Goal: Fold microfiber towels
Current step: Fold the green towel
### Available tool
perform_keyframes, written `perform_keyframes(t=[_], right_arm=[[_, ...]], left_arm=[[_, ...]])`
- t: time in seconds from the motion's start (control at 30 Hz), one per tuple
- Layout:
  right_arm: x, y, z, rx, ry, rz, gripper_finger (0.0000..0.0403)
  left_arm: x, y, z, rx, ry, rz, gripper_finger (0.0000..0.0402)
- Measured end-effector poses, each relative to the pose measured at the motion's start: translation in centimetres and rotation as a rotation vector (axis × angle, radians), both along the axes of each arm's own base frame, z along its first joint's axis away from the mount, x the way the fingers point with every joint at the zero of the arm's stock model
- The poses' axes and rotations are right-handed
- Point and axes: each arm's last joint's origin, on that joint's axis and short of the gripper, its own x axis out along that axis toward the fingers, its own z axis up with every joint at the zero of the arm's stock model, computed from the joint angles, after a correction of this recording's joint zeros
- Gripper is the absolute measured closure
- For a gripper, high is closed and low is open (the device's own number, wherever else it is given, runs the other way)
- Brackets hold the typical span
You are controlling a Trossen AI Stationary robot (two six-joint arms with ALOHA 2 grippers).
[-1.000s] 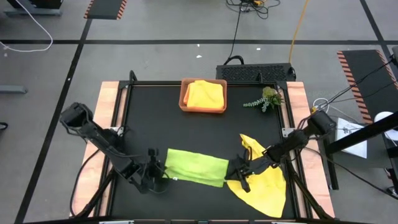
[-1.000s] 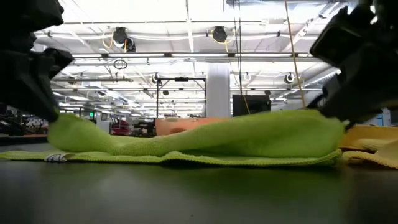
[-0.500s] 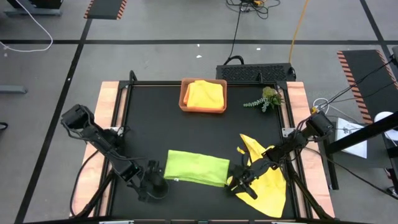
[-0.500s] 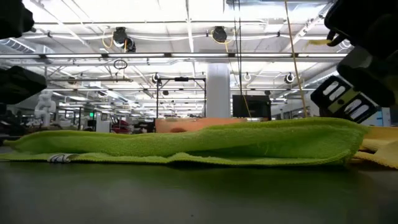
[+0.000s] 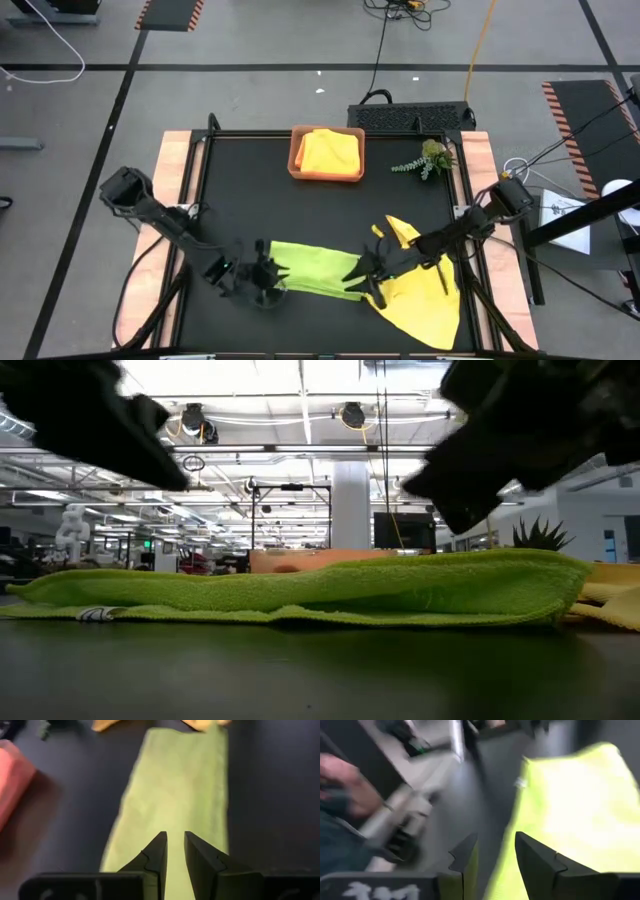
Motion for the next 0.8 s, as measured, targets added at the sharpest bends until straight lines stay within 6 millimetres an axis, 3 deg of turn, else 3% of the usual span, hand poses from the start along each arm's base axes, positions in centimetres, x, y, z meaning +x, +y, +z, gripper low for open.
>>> perform_keyframes(t=[0.1,0.23,0.43,0.6,0.8], right_arm=[[0.9,-0.3,-0.3,-0.115,0.121,-0.085,0.0286],[1.1,-0.5,-0.5,-0.161,0.167,-0.123,0.0286],[0.9,-0.7,-0.7,-0.177,0.188,-0.133,0.0287],[0.6,-1.2,-1.2,-0.191,0.204,-0.205,0.0287],[0.1,-2.6,-2.2,-0.145,0.254,-0.275,0.0287]], left_arm=[[1.2,1.2,-0.4,-0.008,0.002,0.037,0.0332],[2.7,2.2,-2.9,-0.022,0.085,0.038,0.0332],[4.9,2.2,-6.5,-0.126,0.146,-0.11,0.0332],[4.9,1.7,-7.0,-0.133,0.174,-0.184,0.0332],[4.4,1.2,-6.1,-0.106,0.165,-0.258,0.0332]])
